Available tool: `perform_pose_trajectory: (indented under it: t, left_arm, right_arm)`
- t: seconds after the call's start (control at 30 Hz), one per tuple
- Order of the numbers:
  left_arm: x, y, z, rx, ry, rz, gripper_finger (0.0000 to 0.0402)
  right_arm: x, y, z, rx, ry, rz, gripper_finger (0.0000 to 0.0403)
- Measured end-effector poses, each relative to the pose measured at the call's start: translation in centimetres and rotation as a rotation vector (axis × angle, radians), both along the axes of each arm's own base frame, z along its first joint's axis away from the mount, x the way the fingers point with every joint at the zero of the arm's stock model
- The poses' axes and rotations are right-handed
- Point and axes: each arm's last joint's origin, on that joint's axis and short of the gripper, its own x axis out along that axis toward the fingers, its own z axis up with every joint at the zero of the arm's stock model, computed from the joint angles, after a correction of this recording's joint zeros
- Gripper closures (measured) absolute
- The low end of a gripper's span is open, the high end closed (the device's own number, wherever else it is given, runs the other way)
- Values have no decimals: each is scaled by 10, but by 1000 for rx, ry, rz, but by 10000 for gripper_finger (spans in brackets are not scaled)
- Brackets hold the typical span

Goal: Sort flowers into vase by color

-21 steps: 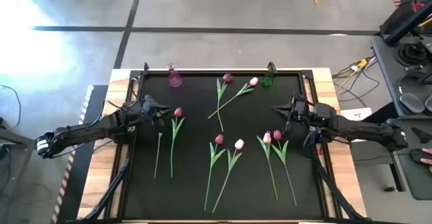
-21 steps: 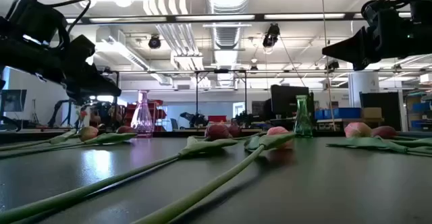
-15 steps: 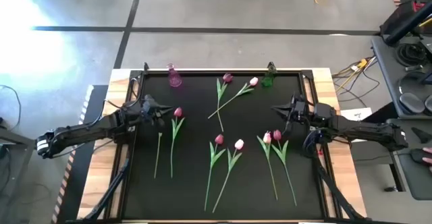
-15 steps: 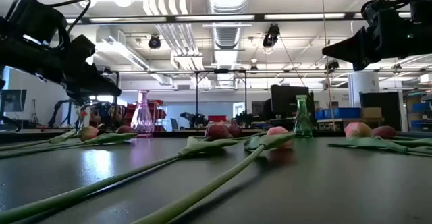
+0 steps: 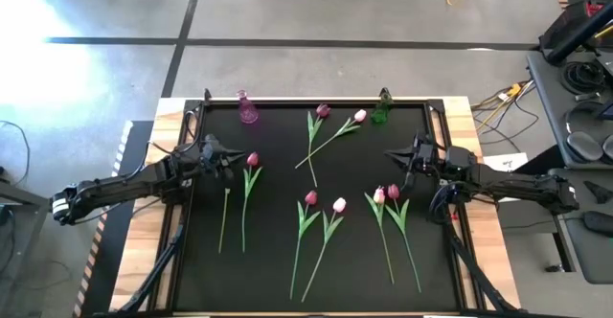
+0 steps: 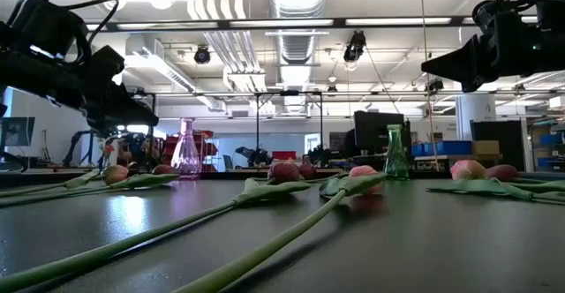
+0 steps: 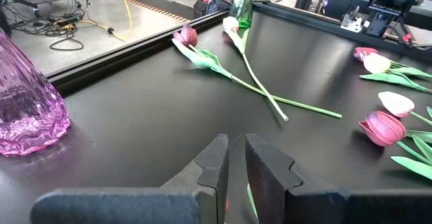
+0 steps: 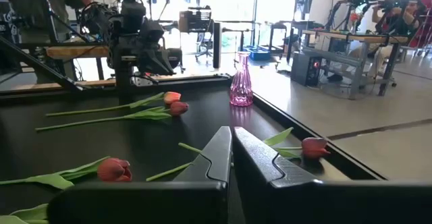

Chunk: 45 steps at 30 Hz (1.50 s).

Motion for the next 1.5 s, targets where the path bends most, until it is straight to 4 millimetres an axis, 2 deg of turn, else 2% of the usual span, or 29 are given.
perform_pose_trajectory:
  t: [1.33,1.5]
  left_arm:
    - [0,0,0,0,0,0,365]
    - [0,0,0,0,0,0,365]
  right_arm:
    - [0,0,1,-2,-9,-1,394]
    - [0,0,7,114,-114,-4,394]
